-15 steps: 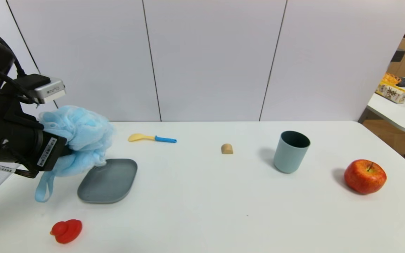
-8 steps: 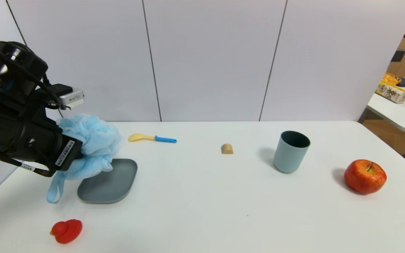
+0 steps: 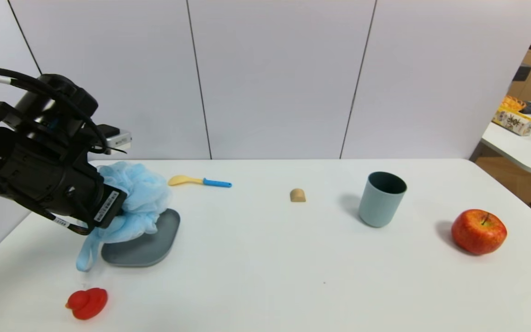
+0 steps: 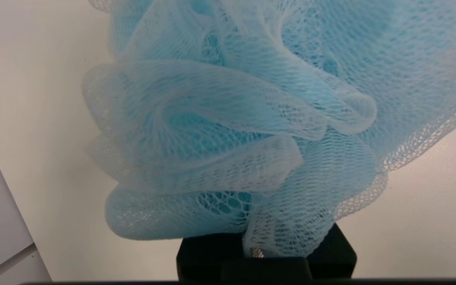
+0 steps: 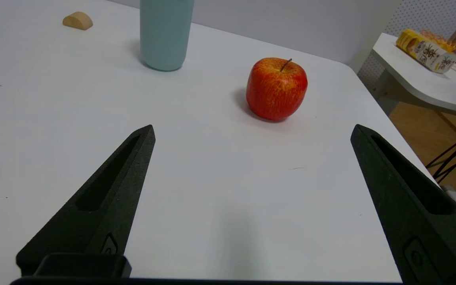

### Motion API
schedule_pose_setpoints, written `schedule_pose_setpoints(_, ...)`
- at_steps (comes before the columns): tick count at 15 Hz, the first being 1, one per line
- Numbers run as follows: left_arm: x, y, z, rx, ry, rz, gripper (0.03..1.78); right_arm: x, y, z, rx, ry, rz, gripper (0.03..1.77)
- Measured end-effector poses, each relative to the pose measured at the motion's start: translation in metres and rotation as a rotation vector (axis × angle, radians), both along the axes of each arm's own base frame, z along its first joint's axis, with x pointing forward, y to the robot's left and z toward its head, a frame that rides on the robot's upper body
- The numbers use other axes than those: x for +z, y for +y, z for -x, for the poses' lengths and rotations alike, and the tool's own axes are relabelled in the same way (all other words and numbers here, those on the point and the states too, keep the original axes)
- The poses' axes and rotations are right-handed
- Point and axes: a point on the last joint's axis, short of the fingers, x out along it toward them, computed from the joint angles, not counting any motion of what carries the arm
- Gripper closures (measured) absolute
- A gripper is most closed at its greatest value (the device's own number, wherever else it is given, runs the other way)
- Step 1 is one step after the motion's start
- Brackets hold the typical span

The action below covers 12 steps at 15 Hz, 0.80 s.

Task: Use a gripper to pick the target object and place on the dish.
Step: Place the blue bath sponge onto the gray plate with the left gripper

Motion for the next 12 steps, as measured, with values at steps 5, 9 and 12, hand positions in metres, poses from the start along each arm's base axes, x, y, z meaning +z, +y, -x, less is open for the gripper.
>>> schedule_pose_setpoints(5, -0.009, -0.003, -0.007, -0.002, 0.037, -0.009, 1.55, 0.0, 0.0, 0.0, 0.0, 0.0, 0.0, 0.09)
schedule_pose_setpoints(9, -0.016, -0.003, -0.009, -0.002, 0.074, -0.018, 1.55, 0.0, 0.0, 0.0, 0.0, 0.0, 0.0, 0.09)
schedule_pose_setpoints(12, -0.017, -0.002, -0.003, 0.015, 0.108, -0.016, 1.55, 0.0, 0.0, 0.0, 0.0, 0.0, 0.0, 0.09)
